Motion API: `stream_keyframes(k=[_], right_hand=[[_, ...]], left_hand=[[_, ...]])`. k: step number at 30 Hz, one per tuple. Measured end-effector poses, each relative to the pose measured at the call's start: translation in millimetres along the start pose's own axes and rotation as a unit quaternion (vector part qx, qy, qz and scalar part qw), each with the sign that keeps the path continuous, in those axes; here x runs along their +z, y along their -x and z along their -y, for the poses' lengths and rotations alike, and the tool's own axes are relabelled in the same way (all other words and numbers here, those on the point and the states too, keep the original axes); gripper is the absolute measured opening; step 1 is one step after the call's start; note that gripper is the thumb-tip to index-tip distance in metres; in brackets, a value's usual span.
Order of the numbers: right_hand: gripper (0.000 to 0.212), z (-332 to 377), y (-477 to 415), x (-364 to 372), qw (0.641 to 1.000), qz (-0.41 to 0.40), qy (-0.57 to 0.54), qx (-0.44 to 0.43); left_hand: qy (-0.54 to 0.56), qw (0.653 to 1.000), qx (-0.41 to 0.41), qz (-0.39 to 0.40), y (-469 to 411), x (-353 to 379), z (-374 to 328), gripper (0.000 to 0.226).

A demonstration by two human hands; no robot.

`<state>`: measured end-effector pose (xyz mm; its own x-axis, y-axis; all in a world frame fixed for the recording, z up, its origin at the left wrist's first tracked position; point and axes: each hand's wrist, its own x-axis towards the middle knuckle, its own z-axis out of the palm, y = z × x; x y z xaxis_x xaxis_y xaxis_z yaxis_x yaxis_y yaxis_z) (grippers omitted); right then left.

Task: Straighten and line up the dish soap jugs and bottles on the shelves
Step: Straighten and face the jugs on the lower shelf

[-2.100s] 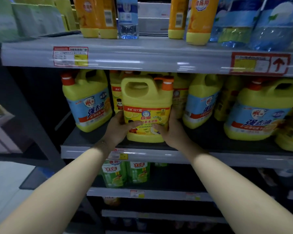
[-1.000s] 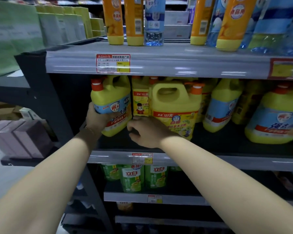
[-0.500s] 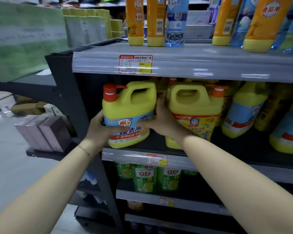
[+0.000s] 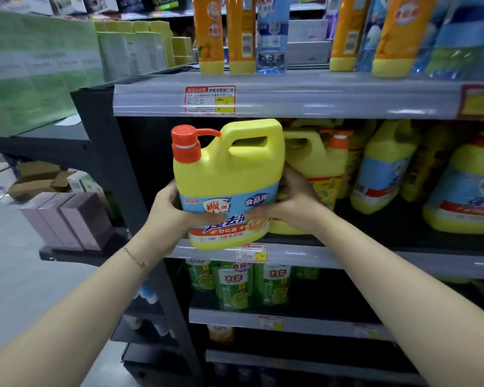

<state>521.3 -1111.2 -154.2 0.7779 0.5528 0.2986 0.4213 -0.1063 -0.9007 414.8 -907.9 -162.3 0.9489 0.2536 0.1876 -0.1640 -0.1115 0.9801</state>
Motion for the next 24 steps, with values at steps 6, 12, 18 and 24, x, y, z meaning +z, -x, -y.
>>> stream_keyframes(k=[6, 12, 18, 24], right_hand=[[0.069, 4, 43, -68, 0.999, -0.041, 0.000, 0.006], [0.062, -9, 82, -144, 0.996, -0.083, 0.025, 0.035], [0.065, -38, 105, -217, 0.986, -0.133, 0.050, 0.087], [0.060, -60, 128, -280, 0.983, -0.148, 0.061, 0.089]], left_hand=[[0.030, 0.998, -0.004, 0.062, -8, 70, -5, 0.072], [0.058, 0.993, -0.006, 0.098, -21, 158, -5, 0.071], [0.083, 0.988, -0.015, 0.130, -39, 245, 1, 0.071], [0.109, 0.975, -0.004, 0.194, -62, 319, 18, 0.084]])
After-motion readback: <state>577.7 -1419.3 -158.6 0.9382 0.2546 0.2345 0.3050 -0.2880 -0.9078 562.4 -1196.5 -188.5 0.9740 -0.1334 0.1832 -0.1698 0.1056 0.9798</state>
